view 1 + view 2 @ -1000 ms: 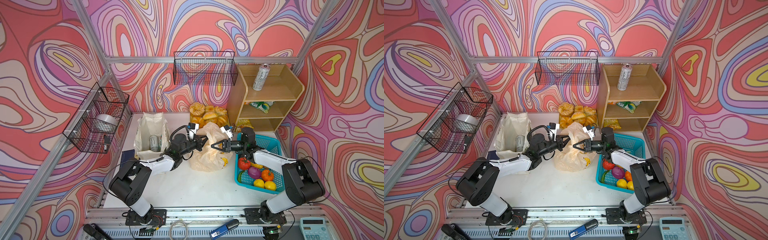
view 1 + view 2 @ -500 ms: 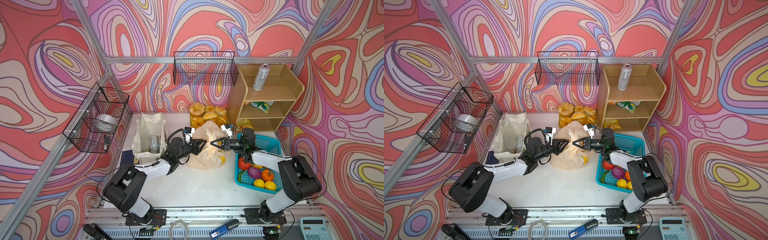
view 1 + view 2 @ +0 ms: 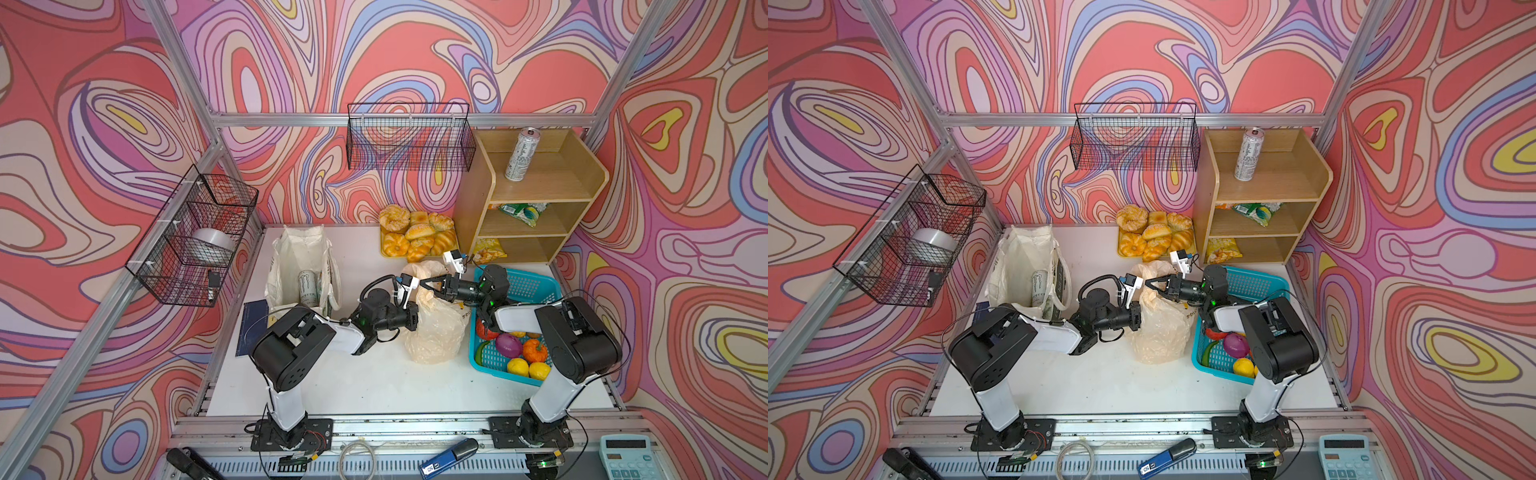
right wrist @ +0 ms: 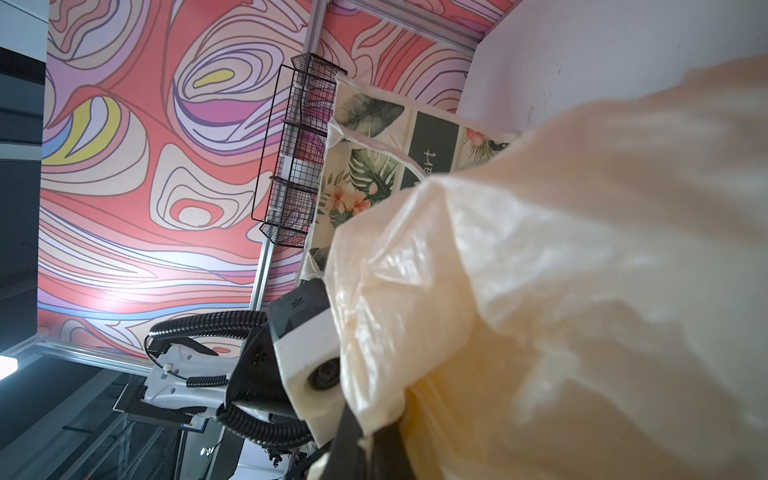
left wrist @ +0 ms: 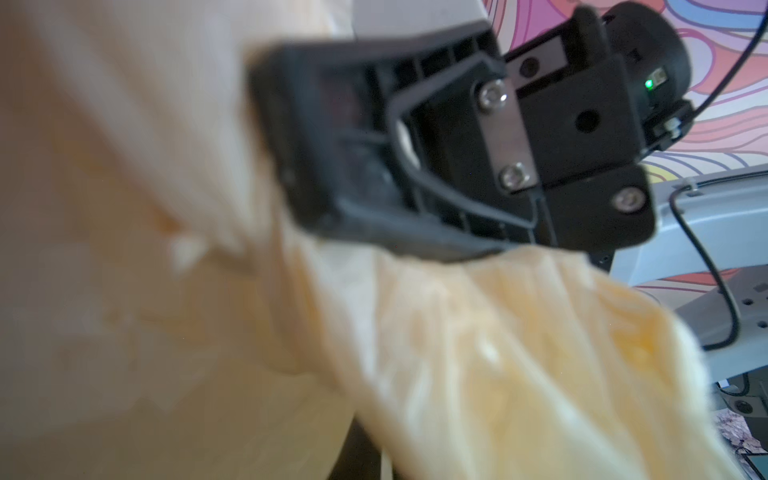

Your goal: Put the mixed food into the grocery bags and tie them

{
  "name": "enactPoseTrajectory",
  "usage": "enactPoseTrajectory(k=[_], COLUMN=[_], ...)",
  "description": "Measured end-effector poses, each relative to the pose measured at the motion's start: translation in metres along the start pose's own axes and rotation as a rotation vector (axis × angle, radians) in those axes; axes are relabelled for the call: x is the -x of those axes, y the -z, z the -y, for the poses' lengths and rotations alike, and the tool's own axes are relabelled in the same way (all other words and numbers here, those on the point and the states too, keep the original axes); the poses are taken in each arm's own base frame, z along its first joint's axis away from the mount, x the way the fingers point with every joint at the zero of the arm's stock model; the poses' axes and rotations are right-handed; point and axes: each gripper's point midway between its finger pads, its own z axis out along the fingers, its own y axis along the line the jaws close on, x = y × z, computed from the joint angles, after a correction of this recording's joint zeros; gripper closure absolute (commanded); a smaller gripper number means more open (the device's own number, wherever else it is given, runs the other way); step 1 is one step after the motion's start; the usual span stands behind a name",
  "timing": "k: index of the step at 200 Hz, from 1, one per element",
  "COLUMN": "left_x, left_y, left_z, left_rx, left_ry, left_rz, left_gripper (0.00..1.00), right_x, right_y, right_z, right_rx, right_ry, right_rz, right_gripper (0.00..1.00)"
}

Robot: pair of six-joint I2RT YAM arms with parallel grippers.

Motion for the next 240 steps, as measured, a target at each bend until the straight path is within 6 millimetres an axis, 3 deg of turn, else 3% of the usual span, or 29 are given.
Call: enactPoseTrajectory(k=[36,72,102,130,172,240], left_x=[0.015,0.055,0.083,0.097,0.104,0.098], left_y=[0.016,0.051,0.069,0.069,0.067,0.066], left_z=[-0.009,-0.022,-0.013,-0.002,0.005,0.001], left_rx=[0.070,0.162,0.183,0.169,0.151,0.170], left_ry=[-0.016,-0.054,-0.117,-0.160,-0.186,-0.199], left_rz=[0.071,0.212,0.285,0.304,0.308,0.276], left_gripper=[0.71,0.67,0.64,0.62,0.60,0.61], right_x=[-0.004,-0.010,-0.012,-0.017,-0.028,-0.034], right_y=[0.002,0.003,0.003,0.004,0.007,0.008], right_z=[-0.003,-0.034,-0.053,-0.055,-0.042,-0.035], right_rx=[-0.028,0.005,0.023,0.017,-0.011,-0.030], right_ry=[0.031,0.143,0.224,0.243,0.215,0.205], right_rz=[-0.021,-0.105,-0.170,-0.215,-0.253,-0.269], right_gripper=[1.00,1.00,1.00,1.00,1.00,1.00])
